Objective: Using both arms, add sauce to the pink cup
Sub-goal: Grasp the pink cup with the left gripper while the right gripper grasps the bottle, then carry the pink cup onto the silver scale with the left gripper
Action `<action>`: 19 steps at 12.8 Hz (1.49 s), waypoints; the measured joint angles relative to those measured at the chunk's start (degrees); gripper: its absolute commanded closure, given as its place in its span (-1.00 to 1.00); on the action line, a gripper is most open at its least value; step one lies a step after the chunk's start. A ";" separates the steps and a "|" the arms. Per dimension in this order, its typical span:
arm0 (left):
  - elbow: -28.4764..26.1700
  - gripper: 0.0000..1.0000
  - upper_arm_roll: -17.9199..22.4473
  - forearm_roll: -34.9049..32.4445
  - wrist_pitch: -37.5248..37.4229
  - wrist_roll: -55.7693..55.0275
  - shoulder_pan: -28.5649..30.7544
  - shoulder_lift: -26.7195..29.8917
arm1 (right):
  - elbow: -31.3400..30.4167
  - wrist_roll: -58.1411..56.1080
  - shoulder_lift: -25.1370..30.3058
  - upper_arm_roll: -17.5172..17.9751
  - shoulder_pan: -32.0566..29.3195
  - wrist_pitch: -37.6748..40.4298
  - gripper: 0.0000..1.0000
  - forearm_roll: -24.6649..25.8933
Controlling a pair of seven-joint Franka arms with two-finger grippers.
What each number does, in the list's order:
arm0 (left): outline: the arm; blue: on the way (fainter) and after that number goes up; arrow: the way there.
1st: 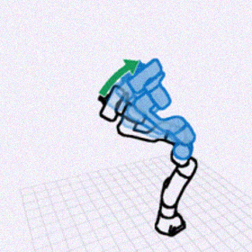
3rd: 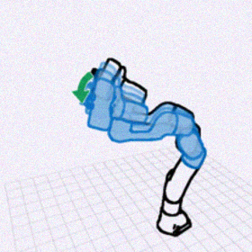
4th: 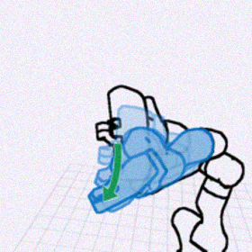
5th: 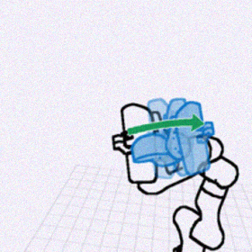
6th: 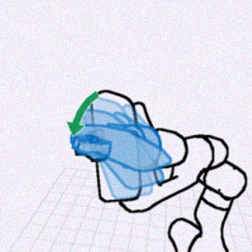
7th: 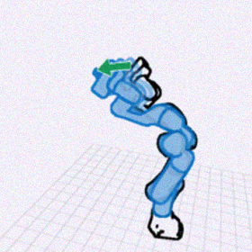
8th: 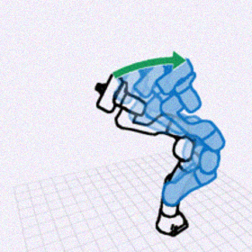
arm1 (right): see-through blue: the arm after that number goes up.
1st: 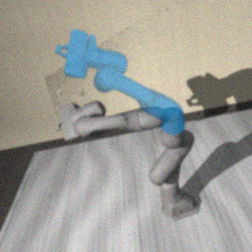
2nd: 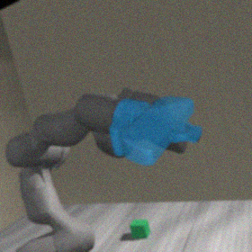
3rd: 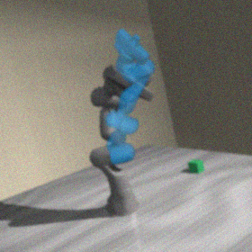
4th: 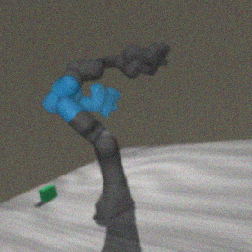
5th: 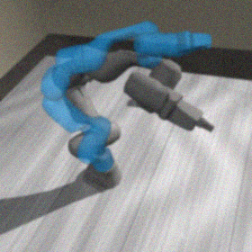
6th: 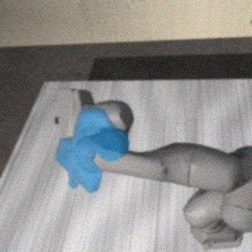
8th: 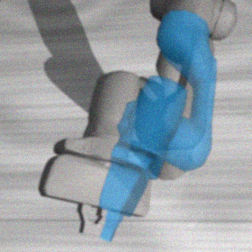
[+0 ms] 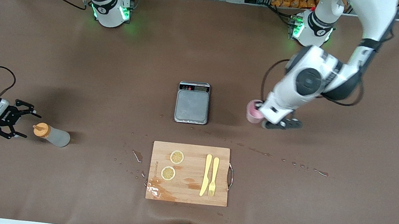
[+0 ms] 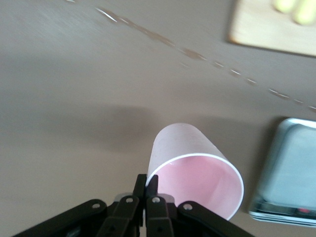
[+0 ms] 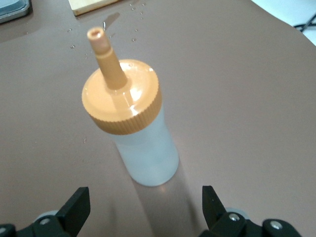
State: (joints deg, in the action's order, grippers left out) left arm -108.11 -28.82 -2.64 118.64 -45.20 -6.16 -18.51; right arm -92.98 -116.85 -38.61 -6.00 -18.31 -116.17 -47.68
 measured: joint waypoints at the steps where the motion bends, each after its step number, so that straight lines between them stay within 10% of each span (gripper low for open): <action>1: 2.12 1.00 -0.01 -0.01 0.01 -4.96 -3.62 -1.55 | 0.01 -2.11 -0.96 0.01 0.00 -0.02 -1.00 -1.56; 9: 21.52 1.00 1.55 -3.35 0.03 -25.49 -18.43 -18.56 | 0.06 -12.22 -3.85 0.70 0.31 -0.12 -1.00 -8.72; 15: 24.10 1.00 5.48 -3.36 0.84 -29.86 -23.38 -21.72 | 0.08 -12.45 -4.06 1.19 3.19 -0.17 -1.00 -8.94; 17: 24.19 1.00 5.89 -3.36 2.31 -31.23 -23.71 -22.28 | 0.08 -12.45 -4.09 1.13 3.30 -0.18 0.61 -8.95; 19: 24.21 1.00 5.95 -3.36 3.26 -31.71 -23.71 -22.54 | 0.08 -12.45 -4.09 0.98 3.25 -0.19 1.00 -8.98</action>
State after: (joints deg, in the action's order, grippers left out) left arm -83.90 -22.87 -6.01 121.90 -76.91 -29.87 -41.05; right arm -92.89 -129.30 -42.70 -5.02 -15.07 -116.36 -56.66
